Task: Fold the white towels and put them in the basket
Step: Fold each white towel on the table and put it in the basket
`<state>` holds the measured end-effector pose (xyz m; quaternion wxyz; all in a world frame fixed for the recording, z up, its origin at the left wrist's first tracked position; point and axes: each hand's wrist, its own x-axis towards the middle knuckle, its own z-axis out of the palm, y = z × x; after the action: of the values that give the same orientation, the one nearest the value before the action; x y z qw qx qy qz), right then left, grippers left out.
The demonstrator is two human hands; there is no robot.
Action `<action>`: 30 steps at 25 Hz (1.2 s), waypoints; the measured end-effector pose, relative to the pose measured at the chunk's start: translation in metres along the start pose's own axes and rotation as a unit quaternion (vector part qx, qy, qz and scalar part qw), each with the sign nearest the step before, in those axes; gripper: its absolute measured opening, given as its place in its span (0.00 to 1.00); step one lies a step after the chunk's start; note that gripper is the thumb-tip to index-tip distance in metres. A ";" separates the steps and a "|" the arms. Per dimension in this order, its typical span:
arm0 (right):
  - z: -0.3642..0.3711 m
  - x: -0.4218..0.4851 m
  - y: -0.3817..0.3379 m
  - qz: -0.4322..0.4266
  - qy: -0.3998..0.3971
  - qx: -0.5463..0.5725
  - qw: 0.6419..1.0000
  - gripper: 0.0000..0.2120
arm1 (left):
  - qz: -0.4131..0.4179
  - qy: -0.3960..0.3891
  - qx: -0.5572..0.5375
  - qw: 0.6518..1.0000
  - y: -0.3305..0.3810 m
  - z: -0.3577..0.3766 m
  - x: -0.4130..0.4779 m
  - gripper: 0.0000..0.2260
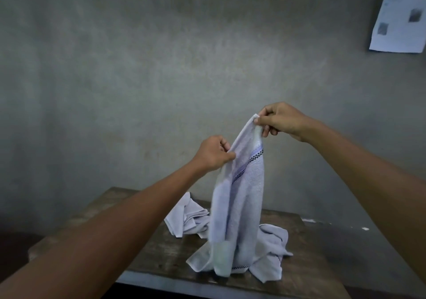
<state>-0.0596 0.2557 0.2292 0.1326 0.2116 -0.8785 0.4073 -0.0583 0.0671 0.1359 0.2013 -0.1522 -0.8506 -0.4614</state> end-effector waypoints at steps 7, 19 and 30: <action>-0.022 0.019 0.010 -0.027 0.140 0.075 0.987 0.08 | 0.072 -0.121 0.260 0.955 -0.029 -0.068 0.013 0.08; -0.049 0.055 -0.039 -0.068 0.250 0.162 0.952 0.08 | 0.107 0.147 0.394 0.901 0.027 -0.237 0.077 0.06; -0.037 0.058 -0.033 -0.067 0.260 0.133 0.954 0.06 | 0.035 0.225 -0.126 0.965 0.015 -0.222 0.067 0.07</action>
<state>-0.0920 0.2496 0.2976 0.3542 0.1725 -0.7351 0.5517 -0.0647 -0.1083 0.2886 0.3830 -0.0979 -0.7123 -0.5800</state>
